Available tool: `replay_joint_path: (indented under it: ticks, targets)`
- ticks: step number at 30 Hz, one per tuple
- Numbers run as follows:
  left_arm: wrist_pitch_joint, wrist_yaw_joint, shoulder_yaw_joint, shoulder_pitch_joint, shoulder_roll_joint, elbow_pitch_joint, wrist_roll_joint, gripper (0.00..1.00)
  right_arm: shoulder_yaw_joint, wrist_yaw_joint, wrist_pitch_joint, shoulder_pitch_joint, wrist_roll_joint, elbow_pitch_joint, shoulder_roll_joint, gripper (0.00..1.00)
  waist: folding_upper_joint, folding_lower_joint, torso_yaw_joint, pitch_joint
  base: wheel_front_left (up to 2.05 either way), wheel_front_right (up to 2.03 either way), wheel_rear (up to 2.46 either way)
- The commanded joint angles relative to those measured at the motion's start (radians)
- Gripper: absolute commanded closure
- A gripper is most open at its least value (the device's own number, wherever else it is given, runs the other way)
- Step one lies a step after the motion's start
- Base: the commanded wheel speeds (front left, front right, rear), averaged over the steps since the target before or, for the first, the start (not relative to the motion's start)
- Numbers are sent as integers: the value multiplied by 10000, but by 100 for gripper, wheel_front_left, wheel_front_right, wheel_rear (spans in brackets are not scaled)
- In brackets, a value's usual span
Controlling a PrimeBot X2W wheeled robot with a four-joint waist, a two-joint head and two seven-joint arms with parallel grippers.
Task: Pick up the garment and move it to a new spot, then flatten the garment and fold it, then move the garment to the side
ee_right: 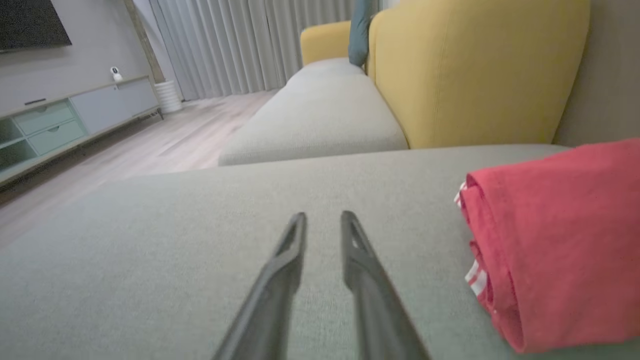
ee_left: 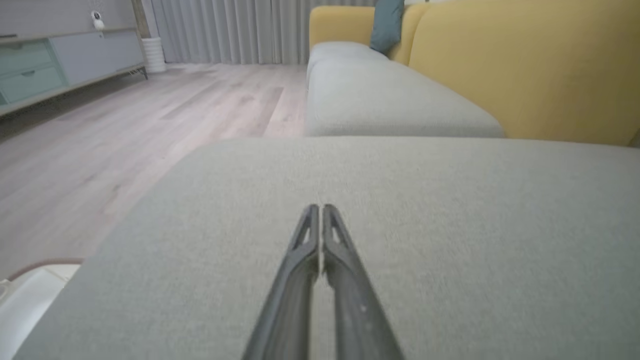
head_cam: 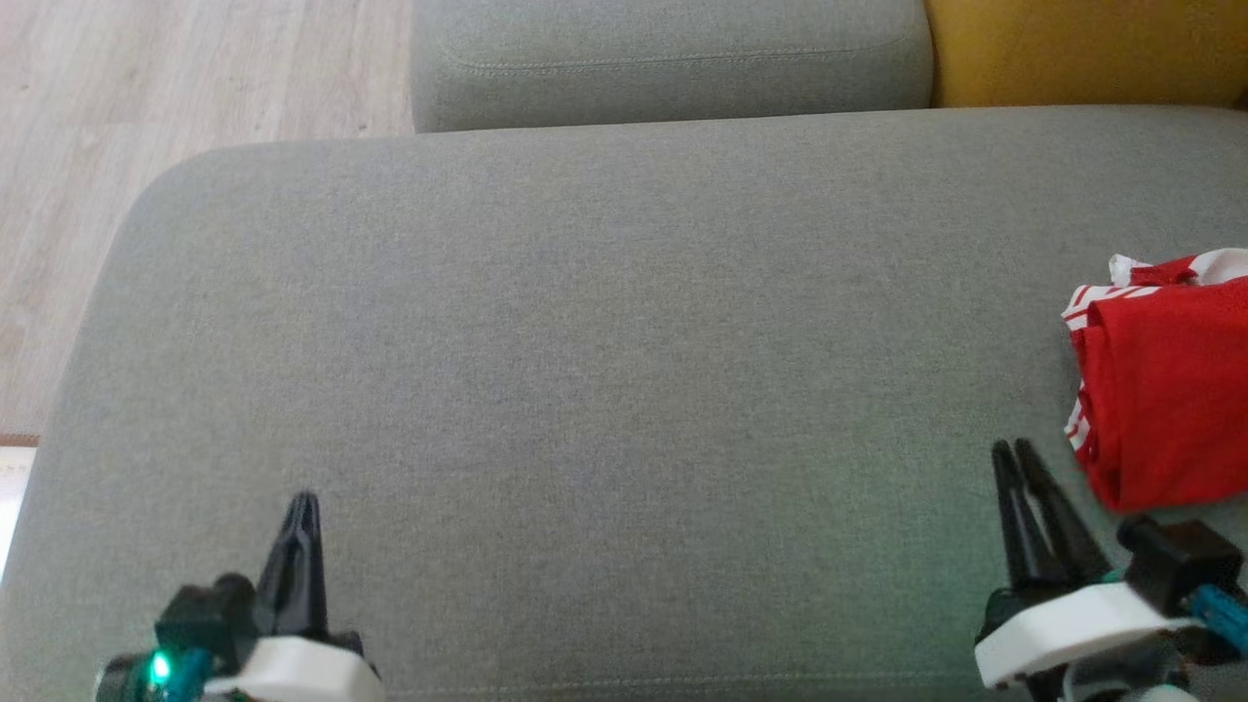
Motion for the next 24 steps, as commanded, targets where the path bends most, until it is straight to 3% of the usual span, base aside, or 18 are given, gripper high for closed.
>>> replay_joint_path:
  ticks: [1, 24]
  targets:
    - [20, -29, 33, -76, 44, -206, -212, 100, 16, 1, -26, -11, 222, -206, -5, 100, 0, 0, -1, -1, 0, 0, 0]
    - [483, -548, 422, -549, -85, 231, -2797, 100, 3, 7, 3, -510, 2954, 393, -171, 100, 0, 0, -15, -26, 0, 0, 0]
